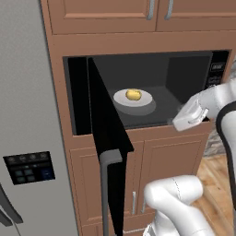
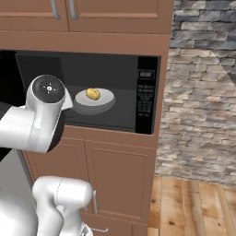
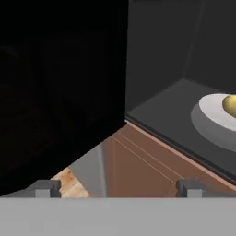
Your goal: Retrieve the reheated potato from the microwave, then place the potato, cheese, and condiment on the cutting board.
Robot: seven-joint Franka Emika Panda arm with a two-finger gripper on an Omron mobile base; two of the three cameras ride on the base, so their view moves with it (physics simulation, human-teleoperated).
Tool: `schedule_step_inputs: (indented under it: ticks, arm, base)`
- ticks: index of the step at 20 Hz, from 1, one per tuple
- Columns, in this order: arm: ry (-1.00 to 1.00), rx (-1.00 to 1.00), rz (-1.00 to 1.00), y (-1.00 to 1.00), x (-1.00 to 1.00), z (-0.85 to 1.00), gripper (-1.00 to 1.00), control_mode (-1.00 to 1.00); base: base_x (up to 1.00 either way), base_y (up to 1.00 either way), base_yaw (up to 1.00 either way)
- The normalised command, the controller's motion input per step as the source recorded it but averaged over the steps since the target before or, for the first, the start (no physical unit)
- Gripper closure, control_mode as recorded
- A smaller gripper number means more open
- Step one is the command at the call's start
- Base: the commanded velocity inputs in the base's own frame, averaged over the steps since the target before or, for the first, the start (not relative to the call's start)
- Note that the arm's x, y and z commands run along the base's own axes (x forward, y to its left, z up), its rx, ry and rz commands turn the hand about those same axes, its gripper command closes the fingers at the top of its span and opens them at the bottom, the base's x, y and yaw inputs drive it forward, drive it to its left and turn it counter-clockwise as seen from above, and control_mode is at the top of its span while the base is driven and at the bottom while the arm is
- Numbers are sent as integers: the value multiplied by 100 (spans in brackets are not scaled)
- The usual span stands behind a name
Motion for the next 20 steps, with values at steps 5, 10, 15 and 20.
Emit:
schedule_step_inputs:
  ticks: [5, 10, 15, 20]
  arm:
    - [-22, 1, -7, -27, 53, 2, -100, -100]
    - [0, 1, -11, -14, 62, 12, -100, -100]
    - [0, 2, -12, -3, 58, 4, -100, -100]
    - [0, 10, -3, -10, 54, 0, -100, -100]
  base:
    - [0, 0, 0]
    - [0, 0, 0]
    - [0, 0, 0]
    - [0, 0, 0]
